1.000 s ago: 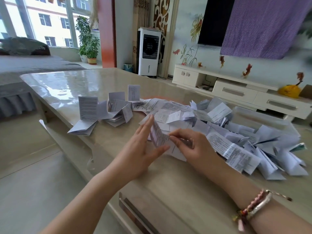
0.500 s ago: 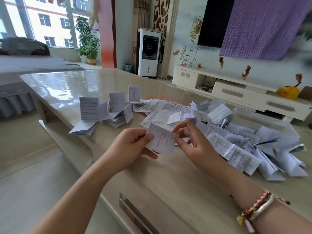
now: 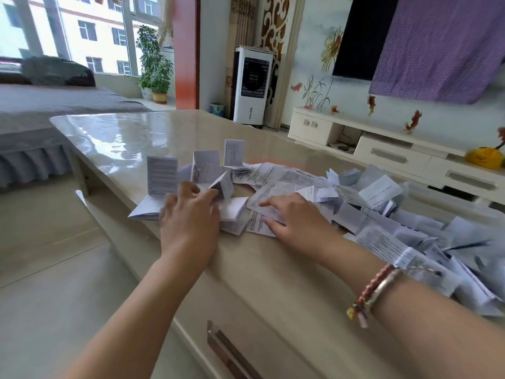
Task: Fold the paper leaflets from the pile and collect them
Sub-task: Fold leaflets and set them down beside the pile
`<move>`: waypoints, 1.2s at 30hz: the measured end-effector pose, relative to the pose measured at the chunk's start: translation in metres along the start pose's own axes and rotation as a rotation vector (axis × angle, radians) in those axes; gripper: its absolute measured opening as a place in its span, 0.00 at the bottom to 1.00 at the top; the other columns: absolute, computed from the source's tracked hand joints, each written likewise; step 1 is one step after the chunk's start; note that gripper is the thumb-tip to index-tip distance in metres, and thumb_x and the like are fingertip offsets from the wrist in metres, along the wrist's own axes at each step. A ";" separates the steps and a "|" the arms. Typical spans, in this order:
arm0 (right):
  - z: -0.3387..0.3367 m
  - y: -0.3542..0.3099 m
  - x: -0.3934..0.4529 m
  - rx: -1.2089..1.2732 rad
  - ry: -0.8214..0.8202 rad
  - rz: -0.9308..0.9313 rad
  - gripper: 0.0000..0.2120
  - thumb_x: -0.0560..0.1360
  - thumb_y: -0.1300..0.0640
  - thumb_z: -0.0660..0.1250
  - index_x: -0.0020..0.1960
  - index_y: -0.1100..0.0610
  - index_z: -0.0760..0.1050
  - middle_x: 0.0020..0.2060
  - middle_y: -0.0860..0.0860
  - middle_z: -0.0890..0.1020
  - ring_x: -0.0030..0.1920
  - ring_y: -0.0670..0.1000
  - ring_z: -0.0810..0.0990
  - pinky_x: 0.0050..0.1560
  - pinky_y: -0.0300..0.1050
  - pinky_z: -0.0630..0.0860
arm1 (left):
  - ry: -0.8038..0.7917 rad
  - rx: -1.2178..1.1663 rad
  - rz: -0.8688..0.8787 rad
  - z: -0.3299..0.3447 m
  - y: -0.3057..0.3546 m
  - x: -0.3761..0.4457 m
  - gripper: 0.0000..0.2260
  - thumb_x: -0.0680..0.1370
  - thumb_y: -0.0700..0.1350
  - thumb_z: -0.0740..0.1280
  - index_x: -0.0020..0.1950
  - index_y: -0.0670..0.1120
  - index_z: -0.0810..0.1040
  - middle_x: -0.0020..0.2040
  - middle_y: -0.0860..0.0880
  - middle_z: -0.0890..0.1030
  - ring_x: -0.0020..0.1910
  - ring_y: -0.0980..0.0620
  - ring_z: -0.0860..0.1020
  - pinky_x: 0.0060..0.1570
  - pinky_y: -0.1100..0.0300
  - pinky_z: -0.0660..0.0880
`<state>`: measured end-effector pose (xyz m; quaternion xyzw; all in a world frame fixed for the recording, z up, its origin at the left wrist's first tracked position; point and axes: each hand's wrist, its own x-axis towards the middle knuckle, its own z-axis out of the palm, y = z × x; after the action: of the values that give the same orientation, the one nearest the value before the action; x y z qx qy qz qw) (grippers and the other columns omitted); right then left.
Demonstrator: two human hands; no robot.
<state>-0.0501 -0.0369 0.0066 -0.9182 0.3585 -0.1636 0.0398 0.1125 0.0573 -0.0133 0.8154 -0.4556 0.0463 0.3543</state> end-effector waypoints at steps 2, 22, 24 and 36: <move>0.006 0.000 0.015 -0.123 -0.026 0.010 0.20 0.79 0.46 0.60 0.68 0.52 0.70 0.64 0.51 0.76 0.66 0.53 0.68 0.64 0.48 0.63 | 0.001 0.030 0.037 0.002 0.002 -0.004 0.12 0.81 0.53 0.59 0.61 0.55 0.78 0.63 0.49 0.68 0.60 0.43 0.65 0.61 0.51 0.62; -0.005 0.019 0.027 0.196 0.386 0.150 0.10 0.79 0.57 0.62 0.47 0.59 0.80 0.39 0.53 0.83 0.40 0.51 0.80 0.47 0.47 0.77 | -0.287 -0.011 0.405 0.021 -0.005 0.007 0.15 0.81 0.47 0.58 0.66 0.59 0.76 0.70 0.58 0.71 0.71 0.53 0.64 0.70 0.61 0.55; -0.015 0.013 0.023 0.391 0.507 0.198 0.09 0.80 0.57 0.63 0.48 0.59 0.80 0.42 0.51 0.83 0.41 0.46 0.80 0.42 0.41 0.76 | -0.283 -0.023 0.402 0.020 -0.004 0.007 0.16 0.81 0.46 0.58 0.66 0.58 0.75 0.71 0.57 0.71 0.72 0.53 0.64 0.73 0.55 0.54; -0.027 0.009 -0.064 0.301 0.105 -0.109 0.04 0.77 0.57 0.68 0.48 0.53 0.82 0.38 0.42 0.81 0.43 0.45 0.79 0.46 0.35 0.72 | -0.253 -0.424 0.450 0.009 0.013 -0.019 0.34 0.67 0.51 0.74 0.72 0.58 0.68 0.69 0.58 0.70 0.67 0.57 0.70 0.67 0.59 0.67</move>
<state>-0.1086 0.0008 0.0133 -0.9101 0.2813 -0.2650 0.1494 0.0892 0.0609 -0.0210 0.6016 -0.6641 -0.0741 0.4376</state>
